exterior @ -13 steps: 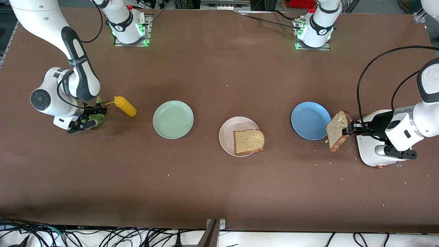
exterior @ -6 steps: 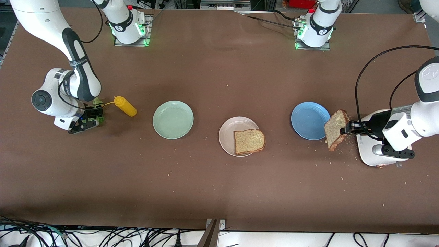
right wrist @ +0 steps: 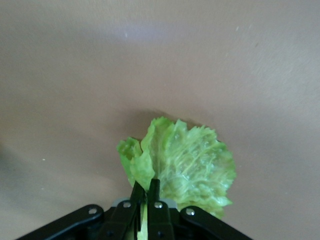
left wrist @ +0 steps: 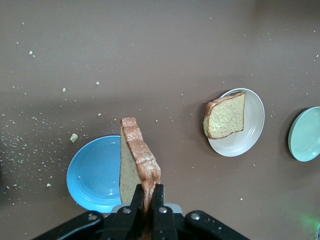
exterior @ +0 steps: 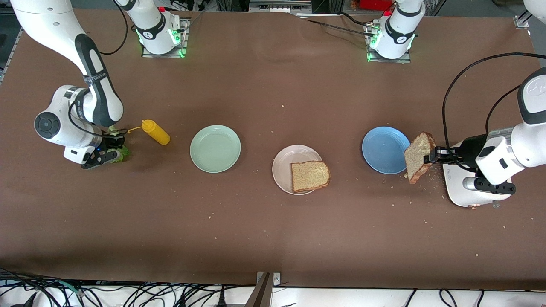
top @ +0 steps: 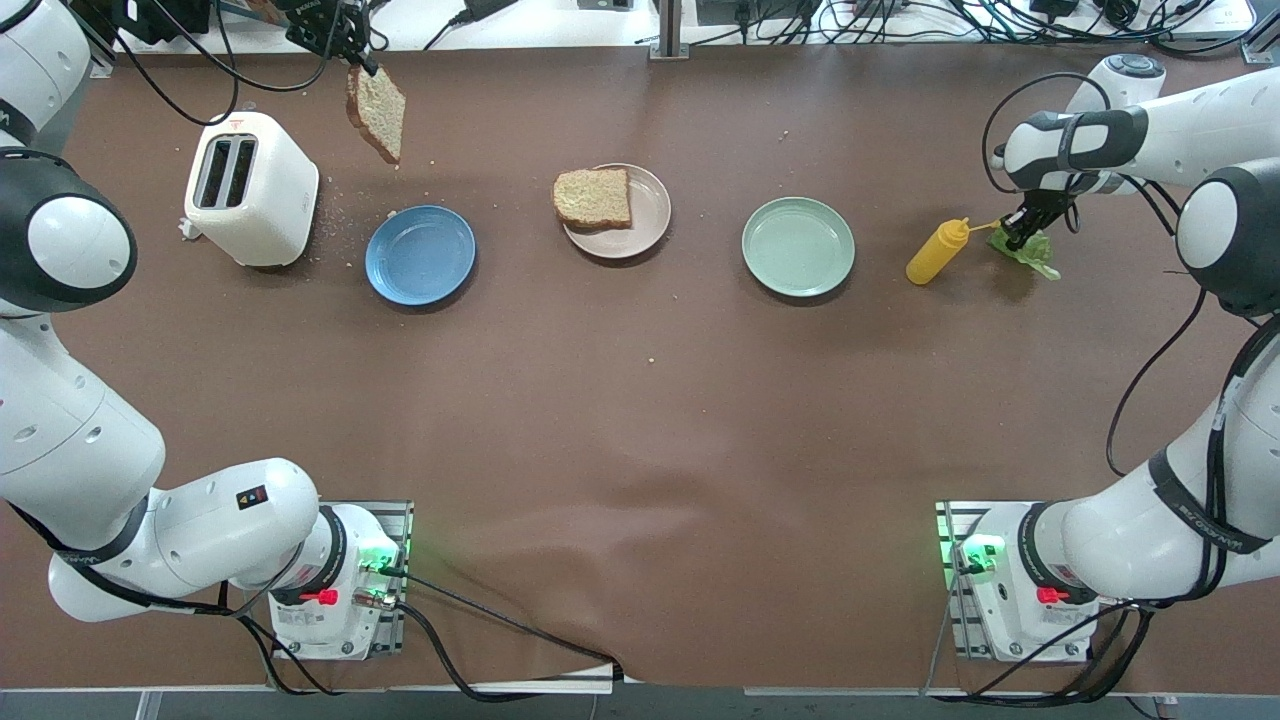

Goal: Make sandwich in beige plate with both arms
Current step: 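Lower the right gripper onto the green lettuce leaf and grasp it, then lift the lettuce leaf with the right gripper, then carry the lettuce over the bread on the beige plate with the right gripper, then open the right gripper to drop the lettuce onto the bread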

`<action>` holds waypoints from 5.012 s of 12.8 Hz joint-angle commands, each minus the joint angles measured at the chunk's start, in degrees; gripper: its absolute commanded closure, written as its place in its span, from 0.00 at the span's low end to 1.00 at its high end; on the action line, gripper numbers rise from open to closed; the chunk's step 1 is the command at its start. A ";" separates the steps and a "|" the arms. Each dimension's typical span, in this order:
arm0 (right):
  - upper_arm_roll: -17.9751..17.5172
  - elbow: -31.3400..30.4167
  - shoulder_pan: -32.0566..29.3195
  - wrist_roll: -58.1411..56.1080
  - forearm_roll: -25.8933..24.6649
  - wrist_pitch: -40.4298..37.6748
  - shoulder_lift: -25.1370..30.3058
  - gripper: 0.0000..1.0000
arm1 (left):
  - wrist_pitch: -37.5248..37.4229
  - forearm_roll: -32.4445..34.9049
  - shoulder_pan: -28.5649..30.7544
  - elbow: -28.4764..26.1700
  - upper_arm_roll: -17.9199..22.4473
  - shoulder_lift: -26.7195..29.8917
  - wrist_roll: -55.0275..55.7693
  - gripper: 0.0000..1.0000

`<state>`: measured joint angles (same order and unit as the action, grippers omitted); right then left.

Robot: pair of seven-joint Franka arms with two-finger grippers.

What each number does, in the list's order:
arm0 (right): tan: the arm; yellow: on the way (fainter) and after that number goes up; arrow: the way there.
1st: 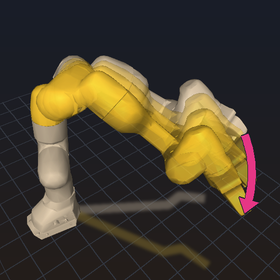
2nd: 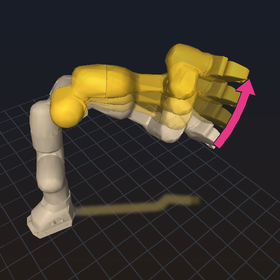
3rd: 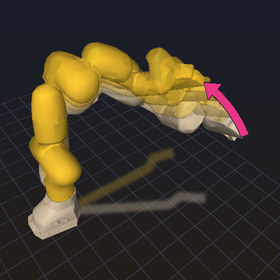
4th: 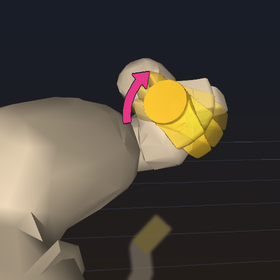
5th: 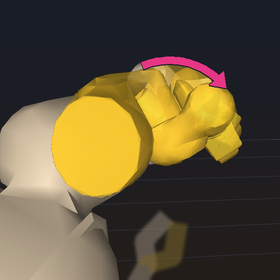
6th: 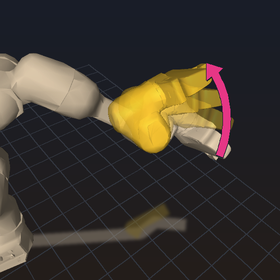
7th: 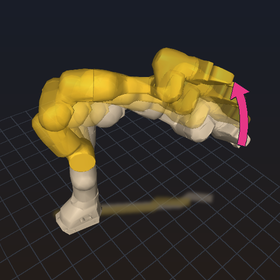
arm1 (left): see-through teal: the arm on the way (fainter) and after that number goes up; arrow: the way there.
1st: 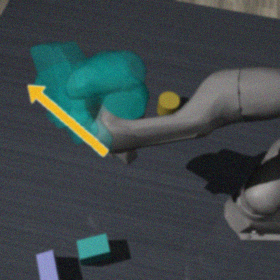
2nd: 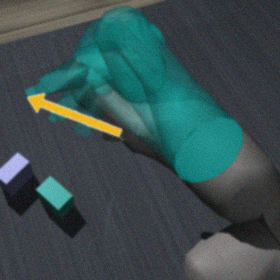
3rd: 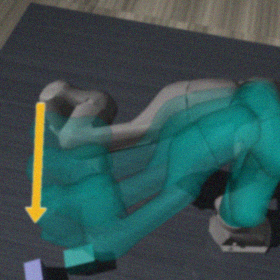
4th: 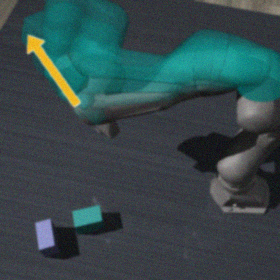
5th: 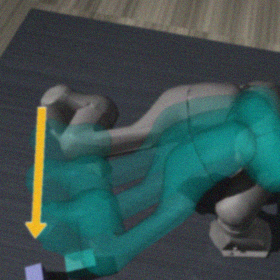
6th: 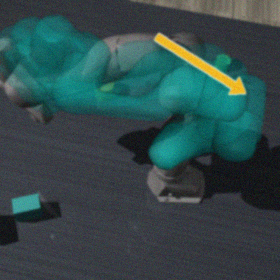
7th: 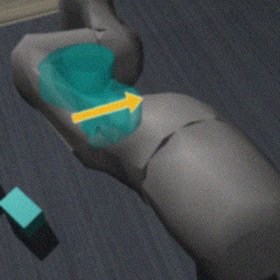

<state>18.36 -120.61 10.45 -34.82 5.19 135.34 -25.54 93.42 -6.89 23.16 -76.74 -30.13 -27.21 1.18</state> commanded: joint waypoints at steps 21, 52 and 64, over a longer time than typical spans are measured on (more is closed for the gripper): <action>-0.43 47.22 33.38 8.00 11.95 -27.55 -0.81 1.00 | -1.66 1.18 -0.31 0.36 -0.36 1.28 1.02 1.00; -4.28 49.51 48.26 33.06 10.37 42.63 -36.42 1.00 | -1.57 0.65 -0.22 0.45 -0.01 0.93 2.25 1.00; -5.09 49.60 48.17 32.62 16.06 41.94 -34.84 0.01 | -1.57 -2.40 0.48 -0.16 0.16 0.49 1.55 1.00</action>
<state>13.65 -72.41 58.80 -1.94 18.53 177.26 -60.57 92.63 -7.30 23.12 -76.74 -29.96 -26.77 2.97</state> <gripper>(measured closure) 0.018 0.907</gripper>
